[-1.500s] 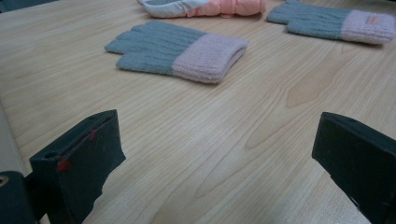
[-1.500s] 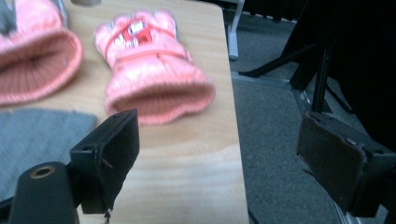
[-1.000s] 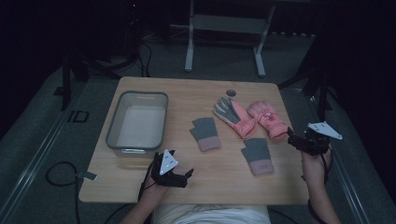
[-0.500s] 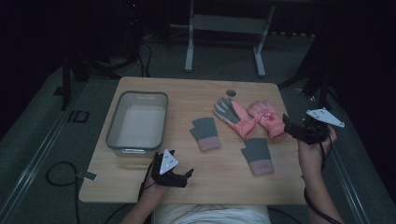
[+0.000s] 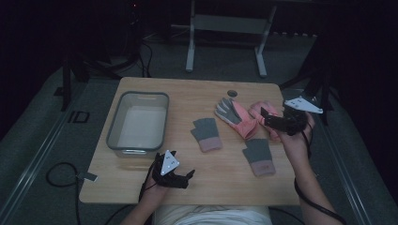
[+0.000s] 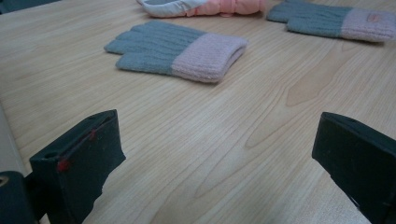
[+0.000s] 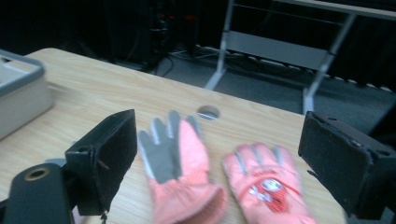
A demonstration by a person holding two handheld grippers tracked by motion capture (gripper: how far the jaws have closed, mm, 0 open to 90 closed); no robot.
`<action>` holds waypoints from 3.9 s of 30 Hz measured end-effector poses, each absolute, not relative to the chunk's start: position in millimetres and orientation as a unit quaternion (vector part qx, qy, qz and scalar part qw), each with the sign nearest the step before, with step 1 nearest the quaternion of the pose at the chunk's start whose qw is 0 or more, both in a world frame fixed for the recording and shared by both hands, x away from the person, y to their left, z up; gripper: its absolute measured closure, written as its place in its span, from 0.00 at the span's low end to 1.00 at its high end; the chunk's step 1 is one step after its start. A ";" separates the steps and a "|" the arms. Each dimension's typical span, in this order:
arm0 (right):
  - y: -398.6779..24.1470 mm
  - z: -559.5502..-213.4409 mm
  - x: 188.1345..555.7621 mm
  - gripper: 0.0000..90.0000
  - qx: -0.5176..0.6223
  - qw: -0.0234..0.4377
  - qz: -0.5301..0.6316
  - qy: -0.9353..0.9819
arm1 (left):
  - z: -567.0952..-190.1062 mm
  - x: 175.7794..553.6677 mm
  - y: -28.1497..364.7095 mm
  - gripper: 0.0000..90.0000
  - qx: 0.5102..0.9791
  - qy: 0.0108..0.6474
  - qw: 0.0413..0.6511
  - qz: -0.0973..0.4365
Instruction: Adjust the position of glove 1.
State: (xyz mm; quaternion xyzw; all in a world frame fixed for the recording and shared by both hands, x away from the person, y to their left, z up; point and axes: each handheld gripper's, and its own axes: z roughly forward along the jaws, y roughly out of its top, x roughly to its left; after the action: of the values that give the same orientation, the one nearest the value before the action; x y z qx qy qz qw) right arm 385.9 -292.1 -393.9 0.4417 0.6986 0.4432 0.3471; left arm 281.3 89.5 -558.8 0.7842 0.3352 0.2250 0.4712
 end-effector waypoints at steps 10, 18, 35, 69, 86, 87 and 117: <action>-253.5 -397.3 398.6 0.16 0.421 0.316 0.444 0.725 | -558.9 281.2 89.1 0.01 0.785 0.334 0.471 0.225; -218.3 -407.6 407.1 0.15 0.384 0.280 0.450 0.756 | -558.9 281.7 89.1 0.01 0.786 0.334 0.471 0.221; -157.8 -441.3 429.4 0.39 0.307 0.244 0.429 0.814 | -558.8 281.3 88.8 0.01 0.788 0.329 0.470 0.222; -133.3 -543.1 477.5 0.75 0.327 0.114 0.324 0.881 | -558.8 281.8 90.3 0.01 0.787 0.331 0.473 0.216; -132.4 -492.8 450.1 0.96 0.392 0.146 0.340 0.842 | -558.9 282.2 90.7 0.01 0.788 0.331 0.474 0.215; -132.9 -486.3 444.7 0.96 0.394 0.152 0.344 0.839 | -558.9 282.3 90.9 0.01 0.788 0.331 0.474 0.214; -159.8 -482.6 346.1 0.96 0.484 0.167 0.367 0.776 | -558.9 282.2 89.8 0.01 0.789 0.331 0.471 0.215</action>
State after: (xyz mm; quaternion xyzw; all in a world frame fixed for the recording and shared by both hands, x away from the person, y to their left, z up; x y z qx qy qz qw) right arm 346.1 -159.8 -482.6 0.4840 0.7763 0.3674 0.1675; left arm 282.2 89.8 -558.9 0.7889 0.3308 0.2148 0.4712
